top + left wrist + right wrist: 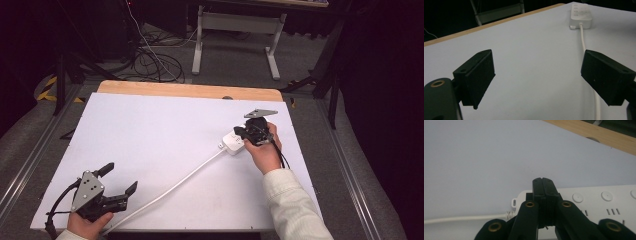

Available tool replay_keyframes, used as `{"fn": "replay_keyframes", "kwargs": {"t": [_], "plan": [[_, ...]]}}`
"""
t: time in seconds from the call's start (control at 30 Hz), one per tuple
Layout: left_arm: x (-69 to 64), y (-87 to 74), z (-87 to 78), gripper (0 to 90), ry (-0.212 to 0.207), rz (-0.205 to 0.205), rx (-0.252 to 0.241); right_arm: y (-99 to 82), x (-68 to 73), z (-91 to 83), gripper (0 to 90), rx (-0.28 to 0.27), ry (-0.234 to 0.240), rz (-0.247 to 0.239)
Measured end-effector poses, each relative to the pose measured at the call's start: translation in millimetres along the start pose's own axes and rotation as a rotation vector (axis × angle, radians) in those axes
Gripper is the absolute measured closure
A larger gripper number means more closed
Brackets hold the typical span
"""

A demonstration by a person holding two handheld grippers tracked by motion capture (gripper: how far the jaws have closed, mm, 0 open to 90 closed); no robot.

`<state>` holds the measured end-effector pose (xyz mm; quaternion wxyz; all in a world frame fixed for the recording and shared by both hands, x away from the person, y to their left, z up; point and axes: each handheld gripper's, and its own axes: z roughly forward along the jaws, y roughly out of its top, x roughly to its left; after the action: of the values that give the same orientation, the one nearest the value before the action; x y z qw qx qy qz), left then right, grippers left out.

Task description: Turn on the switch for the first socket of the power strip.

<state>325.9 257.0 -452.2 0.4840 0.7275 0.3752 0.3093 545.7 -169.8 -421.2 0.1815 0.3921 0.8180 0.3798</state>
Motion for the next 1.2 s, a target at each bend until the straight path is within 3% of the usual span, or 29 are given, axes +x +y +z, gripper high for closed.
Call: {"fn": "replay_keyframes", "kwargs": {"t": [0.2,0.43,1.2], "plan": [[0.0,0.0,0.1,12.5,0.0,0.001,0.0,-2.3,-4.6,9.8,90.0,0.015,-0.02,0.017],[0.1,-0.1,0.1,12.5,-0.001,0.0,0.0,-5.4,-8.0,20.7,90.0,0.027,-0.009,0.047],[0.5,-0.1,-0.2,12.5,-0.002,0.0,0.001,-9.6,-6.0,36.7,90.0,0.063,-0.033,0.02]]}}
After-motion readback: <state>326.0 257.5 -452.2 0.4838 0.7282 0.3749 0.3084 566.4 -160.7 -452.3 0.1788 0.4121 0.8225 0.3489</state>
